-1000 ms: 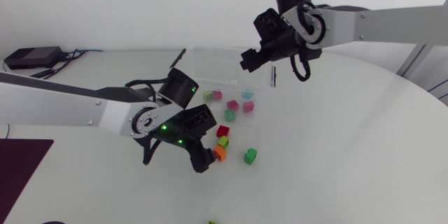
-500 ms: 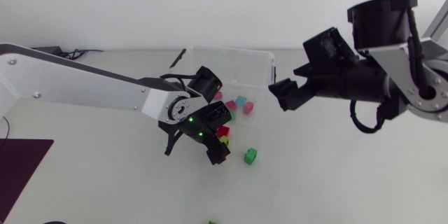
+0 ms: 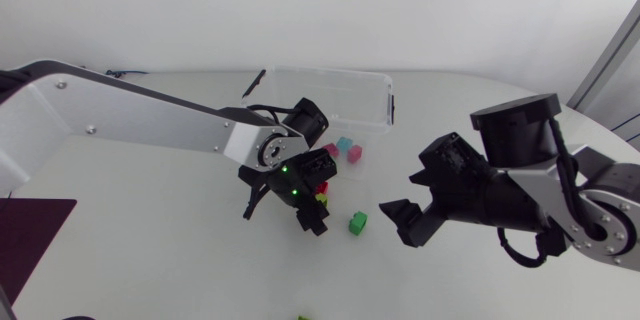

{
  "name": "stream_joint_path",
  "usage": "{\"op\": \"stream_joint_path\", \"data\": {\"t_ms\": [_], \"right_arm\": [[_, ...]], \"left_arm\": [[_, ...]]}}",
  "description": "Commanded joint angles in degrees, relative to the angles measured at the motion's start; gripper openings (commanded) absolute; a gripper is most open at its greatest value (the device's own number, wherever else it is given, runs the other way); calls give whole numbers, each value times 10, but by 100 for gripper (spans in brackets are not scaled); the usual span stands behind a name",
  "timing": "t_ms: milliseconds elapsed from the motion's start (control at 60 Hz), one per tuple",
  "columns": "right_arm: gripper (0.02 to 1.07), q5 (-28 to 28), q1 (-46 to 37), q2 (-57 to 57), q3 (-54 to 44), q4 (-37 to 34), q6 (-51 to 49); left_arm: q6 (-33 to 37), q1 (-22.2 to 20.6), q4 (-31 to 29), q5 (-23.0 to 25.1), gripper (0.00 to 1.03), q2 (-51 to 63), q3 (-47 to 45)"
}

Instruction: Pick up the duplo bricks and place them in the container

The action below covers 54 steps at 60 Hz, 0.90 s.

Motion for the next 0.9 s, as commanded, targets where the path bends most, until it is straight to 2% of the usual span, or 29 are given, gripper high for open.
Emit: {"op": "stream_joint_path", "data": {"t_ms": [0, 67, 150, 267, 433, 683, 750, 883], "right_arm": [[100, -13, 7, 28, -21, 0, -9], [100, -43, 6, 59, -28, 18, -19], [100, -54, 6, 103, -28, 44, -29], [100, -53, 10, 161, -21, 72, -45], [100, -51, 24, 203, 4, 74, -59], [99, -42, 30, 271, 38, 94, -70], [98, -35, 31, 290, 47, 96, -77], [89, -29, 31, 328, 59, 113, -83]], "left_arm": [[-15, -5, -18, -1, 20, 21, 15], [-14, -7, -26, 2, 19, 21, 12], [-12, -7, -38, 3, 19, 12, 12], [-10, -4, -55, 4, 19, -20, 10], [-9, 10, -74, 10, 19, -70, 16], [-8, 53, -99, 27, 19, -144, 58], [-9, 63, -99, 31, 19, -153, 68], [-22, 85, -91, 39, 19, -162, 106]]}}
